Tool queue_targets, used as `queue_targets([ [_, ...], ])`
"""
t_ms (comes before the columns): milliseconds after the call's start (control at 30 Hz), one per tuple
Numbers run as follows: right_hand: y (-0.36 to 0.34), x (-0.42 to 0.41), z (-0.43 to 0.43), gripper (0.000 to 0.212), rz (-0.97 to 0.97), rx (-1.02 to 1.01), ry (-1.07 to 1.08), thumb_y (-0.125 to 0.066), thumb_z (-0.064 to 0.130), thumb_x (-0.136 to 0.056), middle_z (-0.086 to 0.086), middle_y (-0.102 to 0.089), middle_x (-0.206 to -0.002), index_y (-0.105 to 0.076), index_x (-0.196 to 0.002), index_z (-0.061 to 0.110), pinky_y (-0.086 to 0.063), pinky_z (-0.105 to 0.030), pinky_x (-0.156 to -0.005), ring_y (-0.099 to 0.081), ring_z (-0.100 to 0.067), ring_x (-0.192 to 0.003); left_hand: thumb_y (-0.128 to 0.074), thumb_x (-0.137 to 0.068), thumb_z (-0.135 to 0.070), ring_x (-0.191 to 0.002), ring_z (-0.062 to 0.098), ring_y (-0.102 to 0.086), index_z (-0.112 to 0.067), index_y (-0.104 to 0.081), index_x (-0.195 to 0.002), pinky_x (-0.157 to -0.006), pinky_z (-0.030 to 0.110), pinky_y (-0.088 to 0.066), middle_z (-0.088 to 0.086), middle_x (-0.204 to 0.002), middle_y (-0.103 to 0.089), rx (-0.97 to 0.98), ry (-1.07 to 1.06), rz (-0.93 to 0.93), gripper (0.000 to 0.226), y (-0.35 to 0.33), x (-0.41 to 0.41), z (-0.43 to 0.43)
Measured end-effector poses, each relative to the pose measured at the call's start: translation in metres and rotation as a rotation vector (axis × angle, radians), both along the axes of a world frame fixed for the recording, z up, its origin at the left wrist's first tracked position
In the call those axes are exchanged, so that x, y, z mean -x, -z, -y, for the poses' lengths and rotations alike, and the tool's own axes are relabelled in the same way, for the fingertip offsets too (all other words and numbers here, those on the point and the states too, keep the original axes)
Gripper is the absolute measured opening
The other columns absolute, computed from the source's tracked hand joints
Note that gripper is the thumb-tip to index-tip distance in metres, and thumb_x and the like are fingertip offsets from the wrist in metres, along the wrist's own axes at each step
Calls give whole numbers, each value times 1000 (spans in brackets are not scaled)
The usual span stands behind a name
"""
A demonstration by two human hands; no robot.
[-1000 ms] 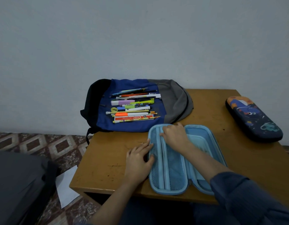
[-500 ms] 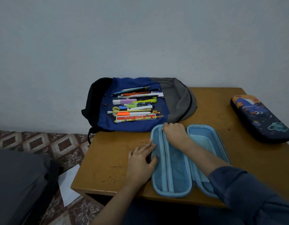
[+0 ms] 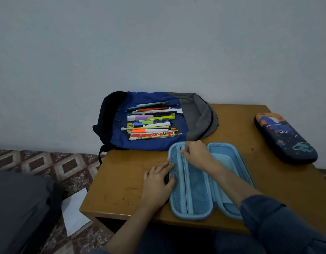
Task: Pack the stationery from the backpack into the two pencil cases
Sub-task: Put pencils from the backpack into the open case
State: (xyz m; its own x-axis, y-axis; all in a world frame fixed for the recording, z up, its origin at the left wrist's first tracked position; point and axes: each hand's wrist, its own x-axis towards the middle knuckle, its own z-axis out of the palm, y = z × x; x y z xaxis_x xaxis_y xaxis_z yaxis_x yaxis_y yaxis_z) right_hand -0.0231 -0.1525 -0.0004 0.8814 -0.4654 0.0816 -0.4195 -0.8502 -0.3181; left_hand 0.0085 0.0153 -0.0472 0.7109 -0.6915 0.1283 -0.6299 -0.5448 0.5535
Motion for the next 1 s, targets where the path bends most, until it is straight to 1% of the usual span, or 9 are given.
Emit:
queue_targets([
  [133, -9, 22, -9, 22, -4, -9, -14, -55, 26, -91, -7, -69, -88, -65, -85, 7, -42, -35, -84, -60, -23, -91, -52, -91, -36, -125, 2, -37, -35, -54, -124, -98, 22, -17, -22, -144, -36, 29, 4, -1, 33, -1, 1, -1],
  [300, -13, 46, -24, 24, -151, 30, 12, -57, 32, -89, -2, -70, -92, -69, -87, 12, -43, -35, -90, -61, -20, -94, -58, -88, -36, -124, 7, -40, -31, -62, -92, -97, 26, -21, -20, -144, -37, 74, 16, -35, 8, -2, 3, -1],
  [400, -9, 57, -24, 20, -143, -46, 39, -58, 26, -89, -4, -70, -93, -69, -87, 10, -50, -33, -82, -63, -20, -92, -57, -89, -31, -125, 10, -37, -25, -66, -93, -100, 28, -24, -14, -138, -43, 44, 4, 18, 11, -5, 6, 0],
  [467, -7, 64, -19, 15, -56, -111, 100, -59, 20, -88, -5, -65, -101, -67, -95, 10, -49, -30, -80, -62, -21, -96, -57, -90, -25, -114, 10, -42, -19, -67, -98, -91, 16, -29, -8, -117, -50, 71, -13, 59, 15, -13, 15, 4],
  [567, -5, 72, -12, 29, 0, -188, 171, -62, 15, -87, -7, -51, -115, -56, -115, 11, -44, -29, -82, -55, -22, -102, -53, -93, -16, -89, 8, -55, -11, -66, -104, -69, 7, -39, -2, -101, -58, 89, -34, -139, 18, -29, 29, 18],
  [667, -2, 78, -6, 39, 48, -284, 196, -67, 12, -82, -9, -55, -114, -54, -118, 8, -40, -23, -77, -53, -18, -96, -51, -93, -13, -75, 12, -55, -6, -66, -92, -65, 18, -47, 5, -92, -60, -80, -124, -283, 17, -41, 30, 34],
  [833, 5, 89, 4, 41, 144, -495, 264, -74, 11, -78, -1, -51, -82, -57, -114, 5, -42, -22, -68, -51, -13, -77, -58, -86, -18, -86, 23, -65, -11, -50, -76, -74, 33, -57, 9, -96, -63, -254, -180, -424, 15, -50, 26, 49],
  [933, 10, 94, 4, 39, 191, -584, 300, -76, 8, -75, 1, -48, -73, -59, -110, 6, -49, -29, -68, -50, -12, -66, -63, -85, -17, -81, 20, -62, -12, -47, -76, -73, 30, -55, 7, -90, -61, -267, -159, -555, 19, -51, 30, 53],
  [1000, 12, 94, 3, 39, 194, -579, 289, -75, 7, -75, 2, -47, -73, -59, -111, 6, -46, -24, -64, -48, -9, -63, -66, -83, -15, -75, 18, -57, -11, -51, -77, -66, 27, -49, 4, -78, -57, -218, -147, -635, 16, -49, 33, 54],
])
